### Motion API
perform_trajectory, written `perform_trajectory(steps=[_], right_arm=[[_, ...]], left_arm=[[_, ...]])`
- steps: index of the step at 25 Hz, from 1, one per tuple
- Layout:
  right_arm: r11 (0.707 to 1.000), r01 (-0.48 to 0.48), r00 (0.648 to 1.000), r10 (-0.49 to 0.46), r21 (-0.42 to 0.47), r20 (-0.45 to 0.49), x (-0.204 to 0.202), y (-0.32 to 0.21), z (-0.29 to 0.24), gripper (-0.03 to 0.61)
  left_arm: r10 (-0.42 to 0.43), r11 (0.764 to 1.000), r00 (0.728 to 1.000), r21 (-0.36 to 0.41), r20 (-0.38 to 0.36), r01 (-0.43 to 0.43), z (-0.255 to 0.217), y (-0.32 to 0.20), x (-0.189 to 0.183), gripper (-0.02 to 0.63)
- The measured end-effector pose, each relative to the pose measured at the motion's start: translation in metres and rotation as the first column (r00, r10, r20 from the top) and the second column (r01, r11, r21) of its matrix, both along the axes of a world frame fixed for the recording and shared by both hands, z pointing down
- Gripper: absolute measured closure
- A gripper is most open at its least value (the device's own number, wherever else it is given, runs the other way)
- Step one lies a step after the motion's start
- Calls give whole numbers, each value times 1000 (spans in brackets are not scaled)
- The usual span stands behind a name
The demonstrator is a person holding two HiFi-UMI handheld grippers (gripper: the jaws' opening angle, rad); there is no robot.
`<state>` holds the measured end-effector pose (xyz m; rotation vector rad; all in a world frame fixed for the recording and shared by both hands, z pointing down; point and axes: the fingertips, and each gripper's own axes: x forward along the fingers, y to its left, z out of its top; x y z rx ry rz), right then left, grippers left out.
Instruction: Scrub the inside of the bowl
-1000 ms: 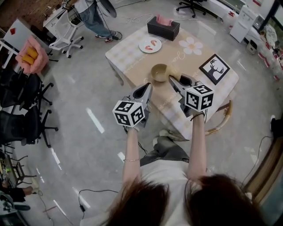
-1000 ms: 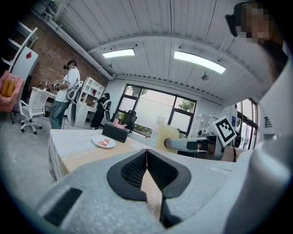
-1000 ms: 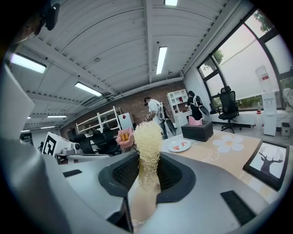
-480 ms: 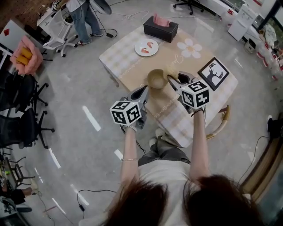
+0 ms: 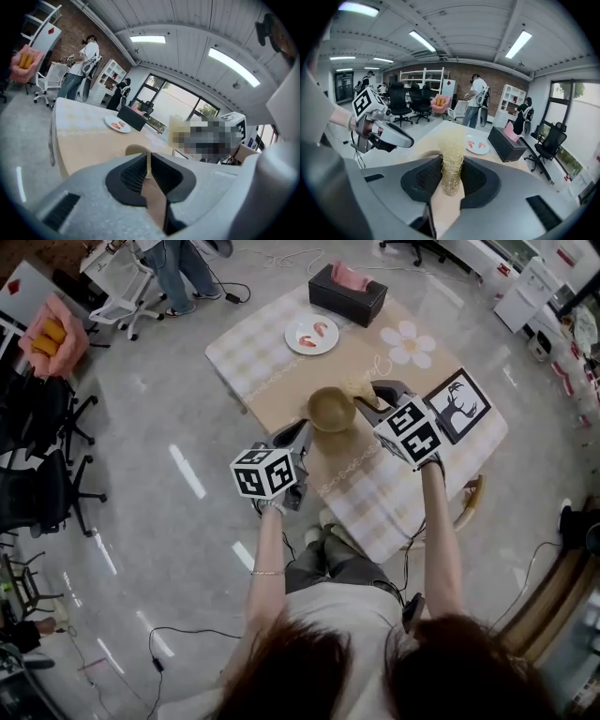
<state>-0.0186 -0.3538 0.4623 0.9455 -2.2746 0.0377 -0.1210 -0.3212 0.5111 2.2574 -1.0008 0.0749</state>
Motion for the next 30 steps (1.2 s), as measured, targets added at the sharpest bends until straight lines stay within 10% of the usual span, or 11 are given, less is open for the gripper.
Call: perform_trajectory(steps=[18, 24, 30], right_arm=[[982, 186, 953, -189, -37, -237, -26, -18, 21, 483], [951, 302, 856, -300, -65, -421, -28, -24, 35, 483], [889, 446, 663, -407, -104, -628, -27, -28, 43, 483]], left_arm=[[-59, 975, 981, -220, -184, 17, 45, -6, 0, 511], [-53, 964, 984, -266, -169, 7, 54, -11, 6, 509], [-75, 949, 975, -314, -210, 5, 57, -12, 13, 497]])
